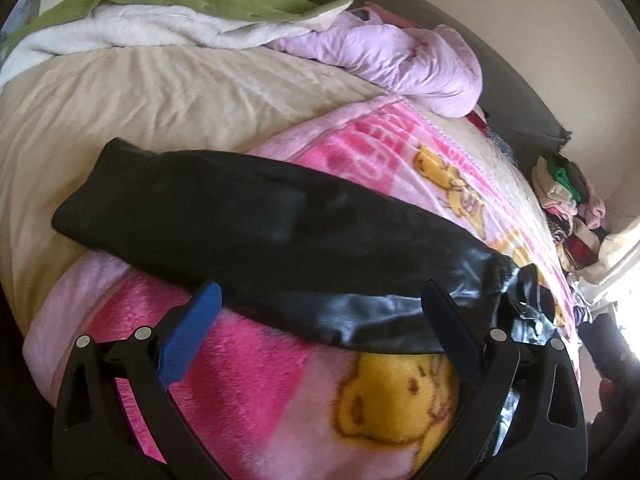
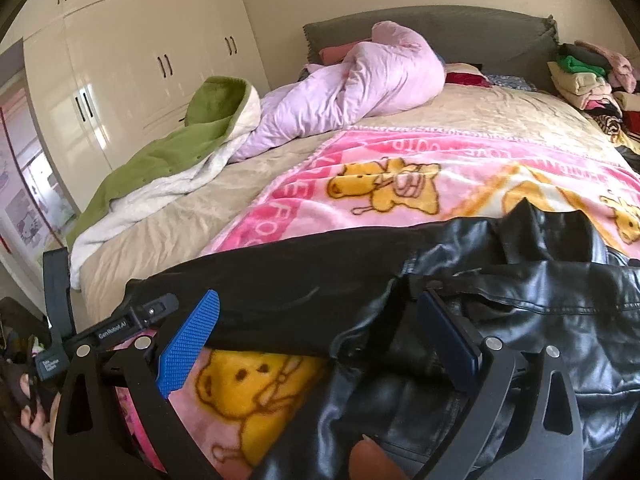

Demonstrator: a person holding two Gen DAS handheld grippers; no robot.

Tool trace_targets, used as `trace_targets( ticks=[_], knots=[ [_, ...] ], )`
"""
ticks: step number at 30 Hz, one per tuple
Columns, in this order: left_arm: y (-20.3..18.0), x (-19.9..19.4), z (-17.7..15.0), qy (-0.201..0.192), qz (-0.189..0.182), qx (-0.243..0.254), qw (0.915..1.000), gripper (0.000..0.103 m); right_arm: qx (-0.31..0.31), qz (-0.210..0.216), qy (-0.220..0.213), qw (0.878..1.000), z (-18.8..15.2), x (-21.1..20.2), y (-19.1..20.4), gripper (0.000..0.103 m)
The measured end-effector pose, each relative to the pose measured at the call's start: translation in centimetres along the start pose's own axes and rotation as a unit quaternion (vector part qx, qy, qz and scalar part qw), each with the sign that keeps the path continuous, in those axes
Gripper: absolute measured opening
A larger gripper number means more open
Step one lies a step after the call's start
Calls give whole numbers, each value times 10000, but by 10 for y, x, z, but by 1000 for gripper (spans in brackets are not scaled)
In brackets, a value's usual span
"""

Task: Fold large clothes

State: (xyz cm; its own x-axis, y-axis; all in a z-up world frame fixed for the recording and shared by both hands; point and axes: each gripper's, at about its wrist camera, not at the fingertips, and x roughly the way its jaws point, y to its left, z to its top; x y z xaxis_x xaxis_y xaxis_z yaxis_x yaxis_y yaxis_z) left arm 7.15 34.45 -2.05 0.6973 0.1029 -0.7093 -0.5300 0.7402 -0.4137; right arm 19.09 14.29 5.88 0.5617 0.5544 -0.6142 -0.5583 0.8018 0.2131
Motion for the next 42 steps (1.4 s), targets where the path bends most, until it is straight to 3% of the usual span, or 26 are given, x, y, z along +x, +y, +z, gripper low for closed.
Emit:
trace_targets(
  ticks=[11,16,23,24,25,26,29,32,42],
  knots=[
    [44,16,-2,268,133,-584,9978,94,-17,85,217,9997,-8,21,8,99],
    [56,25,2,169,71,-822,9964,94,130,86,282,9995,-14,22,-1,99],
    [49,39,19,-238,238,-625,9975,92,425,83,260,9987,-24,12,-20,99],
    [47,42,22,-247,275,-599,9975,87,459,75,258,9986,-26,10,-23,99],
    [46,46,25,-247,314,-586,9975,69,476,67,257,9985,-26,9,-26,99],
    [45,51,27,-265,372,-590,9972,45,461,38,262,9986,-27,7,-28,99],
    [47,54,29,-275,119,-686,9972,16,325,-135,214,9992,-27,0,-30,99],
    [37,39,31,-514,-232,-553,9969,5,240,-289,41,9993,-28,-14,-36,99],
    [-11,-19,41,-1306,-1063,-103,9857,1,335,-424,-117,9985,-34,-47,-61,99]
  ],
)
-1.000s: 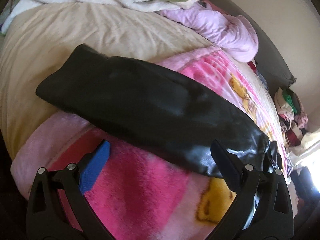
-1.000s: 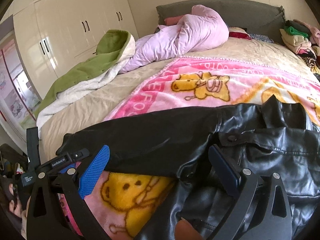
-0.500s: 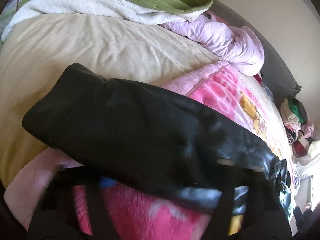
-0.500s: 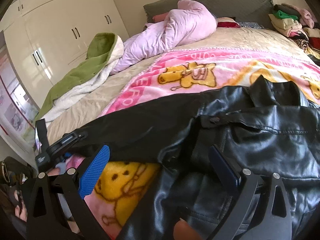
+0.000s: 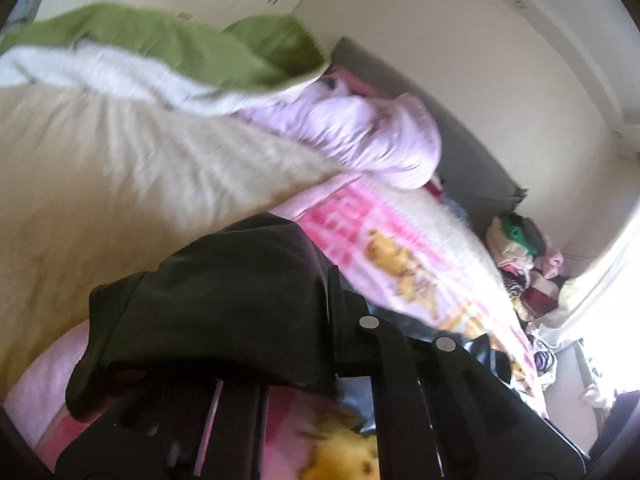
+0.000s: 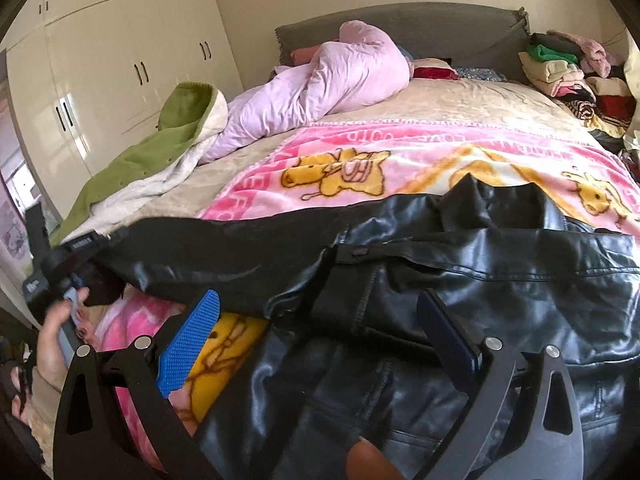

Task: Fold large clothes

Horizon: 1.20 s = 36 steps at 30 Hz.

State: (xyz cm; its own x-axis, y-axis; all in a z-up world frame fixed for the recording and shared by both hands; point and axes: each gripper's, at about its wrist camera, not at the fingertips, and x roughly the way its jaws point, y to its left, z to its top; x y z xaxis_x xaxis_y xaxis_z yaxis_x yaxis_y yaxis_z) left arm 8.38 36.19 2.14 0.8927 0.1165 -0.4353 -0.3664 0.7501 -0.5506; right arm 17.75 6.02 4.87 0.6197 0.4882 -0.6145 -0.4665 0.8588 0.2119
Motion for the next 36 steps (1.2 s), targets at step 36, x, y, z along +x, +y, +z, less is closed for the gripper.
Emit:
trace_targets(
  ticks=[36],
  knots=[
    [-277,-4,-72,204,-980,2495,9632,1,2116,-636,-1059,9695,-65,-158,-186,99]
  ],
)
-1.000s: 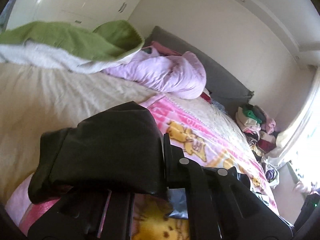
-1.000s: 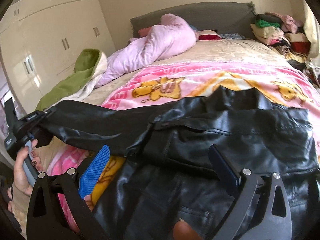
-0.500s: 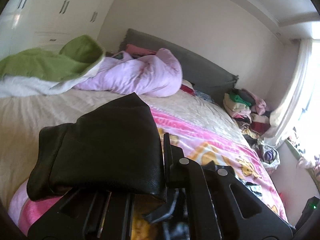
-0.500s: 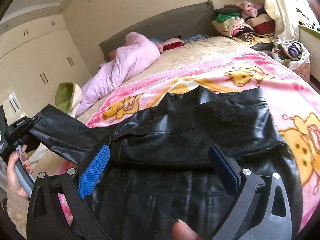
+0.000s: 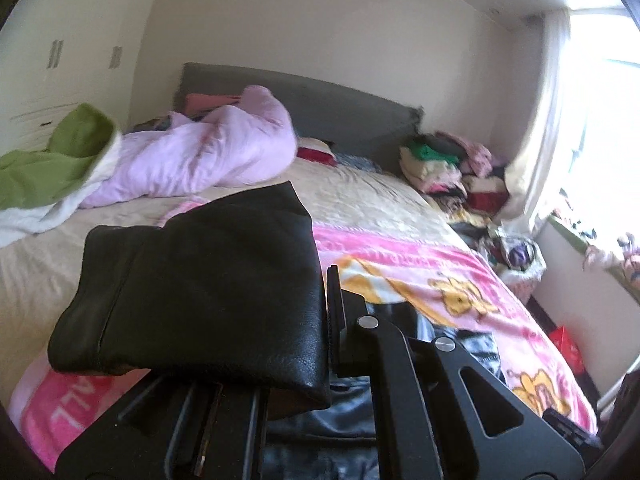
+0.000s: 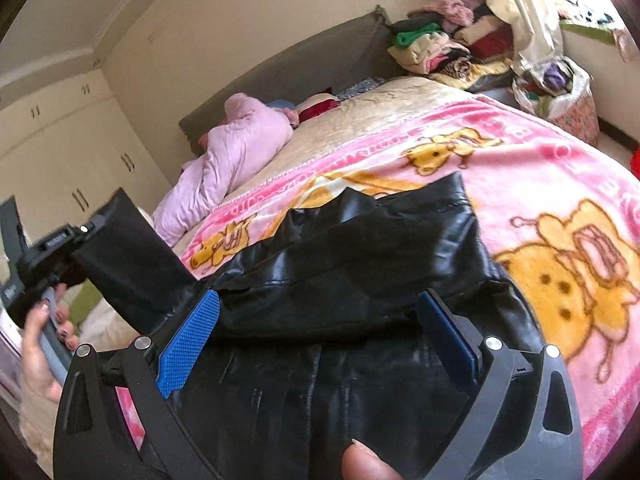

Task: Fold large clothes

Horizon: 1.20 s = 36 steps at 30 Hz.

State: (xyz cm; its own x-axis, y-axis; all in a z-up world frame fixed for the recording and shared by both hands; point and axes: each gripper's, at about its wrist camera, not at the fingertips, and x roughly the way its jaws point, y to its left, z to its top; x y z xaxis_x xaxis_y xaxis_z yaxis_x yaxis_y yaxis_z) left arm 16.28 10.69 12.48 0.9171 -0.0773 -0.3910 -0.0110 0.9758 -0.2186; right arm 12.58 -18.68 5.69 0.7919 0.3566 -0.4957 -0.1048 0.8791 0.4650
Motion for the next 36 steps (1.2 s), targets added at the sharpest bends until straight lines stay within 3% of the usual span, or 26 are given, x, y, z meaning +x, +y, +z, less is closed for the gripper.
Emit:
trace_targets(
  ticks=[9,13,18,21,22,26,28,29,30,31,32,36],
  knots=[
    [-77,42,-39,559,-632,729,9938,1,317,-312,-231,9987,4,-22,-40,99],
    [-108,59,-65,823,-898,1150,9859,2,454,-514,-295,9972,7,-28,-54,99],
    [-132,95,-110,1465,-928,1572,9722,4,558,-1011,-481,9921,10,-38,-72,99],
    [-142,111,-138,1761,-956,1787,9633,18,676,-1138,-508,9899,11,-42,-84,99],
    [-146,111,-146,1843,-973,1858,9602,27,703,-1181,-510,9892,10,-42,-87,99],
    [-163,124,-181,2289,-808,2333,9416,51,736,-1378,-483,9865,9,-41,-95,99],
    [-169,120,-190,2155,-623,2618,9387,52,732,-1423,-472,9860,8,-39,-97,99],
    [-169,117,-191,2120,-625,2632,9391,59,700,-1480,-480,9853,8,-39,-97,99],
    [-168,115,-191,2152,-699,2591,9390,70,674,-1516,-485,9849,9,-39,-98,99],
    [-169,112,-191,2180,-806,2548,9386,95,645,-1565,-499,9843,9,-39,-99,99],
    [-169,105,-190,2123,-912,2567,9385,94,626,-1616,-518,9835,10,-40,-100,99],
    [-177,88,-191,1798,-669,2964,9356,94,740,-1751,-602,9799,12,-46,-109,99]
  ],
)
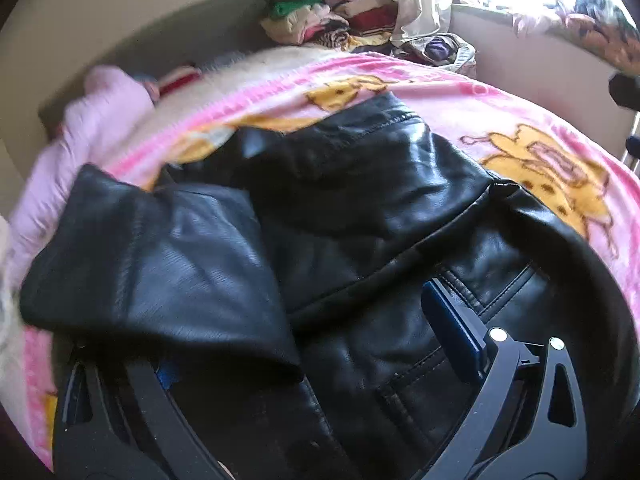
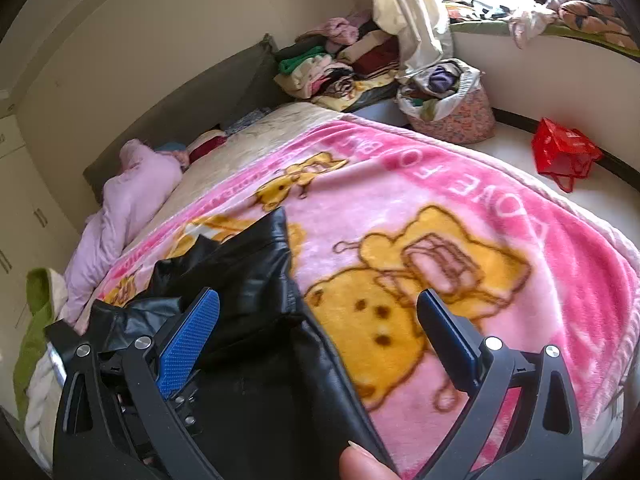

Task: Fold large clothes

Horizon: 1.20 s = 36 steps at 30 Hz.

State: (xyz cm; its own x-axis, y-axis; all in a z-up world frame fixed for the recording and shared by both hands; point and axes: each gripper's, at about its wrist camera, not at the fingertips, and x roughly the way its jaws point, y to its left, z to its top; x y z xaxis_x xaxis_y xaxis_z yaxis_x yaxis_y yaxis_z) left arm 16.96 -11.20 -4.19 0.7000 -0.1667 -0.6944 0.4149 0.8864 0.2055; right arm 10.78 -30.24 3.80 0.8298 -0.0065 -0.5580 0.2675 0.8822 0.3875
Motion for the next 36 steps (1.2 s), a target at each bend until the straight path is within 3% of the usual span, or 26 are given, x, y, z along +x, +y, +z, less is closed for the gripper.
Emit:
trace_targets(
  ticks=[4,8,15,20,23,26,30,36],
  knots=[
    [-10,-18,8,-291,-393,145,9987,94,60,-62,-97,9999,3,-6,-6,99],
    [-20,-33,12,-464,-367,363,9976,94,42,-159,-252,9995,8,-16,-10,99],
    [19,-48,16,-461,-330,-105,9983,94,-201,84,-151,9996,10,-15,4,99],
    [91,-37,15,-154,127,-1085,9939,94,-648,965,408,9924,5,7,43,98],
    [137,-31,5,-57,237,-1740,9844,94,-839,1235,814,9854,4,32,66,88],
    [169,-33,-7,-170,217,-2104,9772,94,-860,1208,1144,9823,3,57,80,83],
    [194,-32,-15,-223,535,-2263,9723,94,-486,1274,1620,9773,1,95,84,72],
    [219,-30,-24,-370,299,-2763,9599,94,-30,1301,2028,9705,-4,135,84,61]
  ],
)
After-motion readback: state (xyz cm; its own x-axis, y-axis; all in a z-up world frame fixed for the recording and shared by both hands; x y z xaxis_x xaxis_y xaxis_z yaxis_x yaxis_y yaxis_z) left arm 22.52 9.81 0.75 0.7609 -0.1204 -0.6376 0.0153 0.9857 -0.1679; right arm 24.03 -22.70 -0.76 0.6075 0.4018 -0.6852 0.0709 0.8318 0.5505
